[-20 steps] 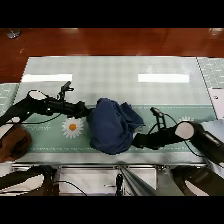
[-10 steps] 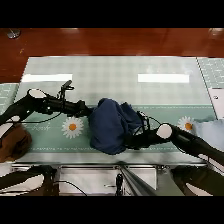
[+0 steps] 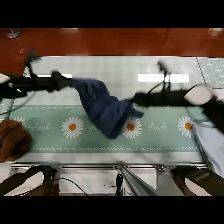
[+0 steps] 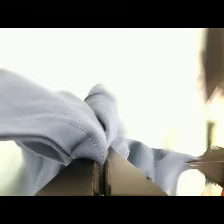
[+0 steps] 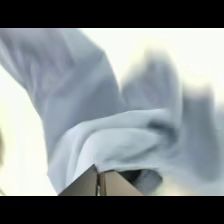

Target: Fold the shirts.

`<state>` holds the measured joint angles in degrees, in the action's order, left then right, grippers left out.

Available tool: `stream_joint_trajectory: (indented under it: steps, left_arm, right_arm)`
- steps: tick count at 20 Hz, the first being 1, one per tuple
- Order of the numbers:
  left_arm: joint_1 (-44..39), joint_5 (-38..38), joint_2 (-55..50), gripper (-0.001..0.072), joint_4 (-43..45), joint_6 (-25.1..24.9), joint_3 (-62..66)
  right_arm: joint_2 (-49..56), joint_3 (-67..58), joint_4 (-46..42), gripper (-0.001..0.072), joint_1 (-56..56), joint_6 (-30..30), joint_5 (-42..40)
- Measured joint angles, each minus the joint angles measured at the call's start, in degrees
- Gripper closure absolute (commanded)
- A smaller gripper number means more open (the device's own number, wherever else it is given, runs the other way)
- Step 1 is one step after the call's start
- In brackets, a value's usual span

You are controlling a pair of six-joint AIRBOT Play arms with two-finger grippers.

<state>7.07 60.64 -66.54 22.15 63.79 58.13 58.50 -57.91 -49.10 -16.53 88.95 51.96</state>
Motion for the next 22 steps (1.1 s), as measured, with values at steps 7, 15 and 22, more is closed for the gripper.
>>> stream_joint_trajectory:
  steps: [7, 15, 22]
  left_arm:
    - [2.99, -5.75, 9.55, 0.0680, 1.33, 0.83, 30.29]
    - [3.34, -1.92, 25.33, 0.0680, 30.36, 9.31, 42.32]
    - [3.28, 15.30, 30.16, 0.0680, 33.88, 13.66, 23.63]
  right_arm:
    - [-2.32, -46.69, -10.05, 0.0695, 8.09, 0.57, 19.43]
    - [-12.22, -58.93, -19.80, 0.0695, 9.01, 1.55, 37.44]
    - [-15.67, -38.60, -23.04, 0.0695, 9.03, 2.64, 39.65]
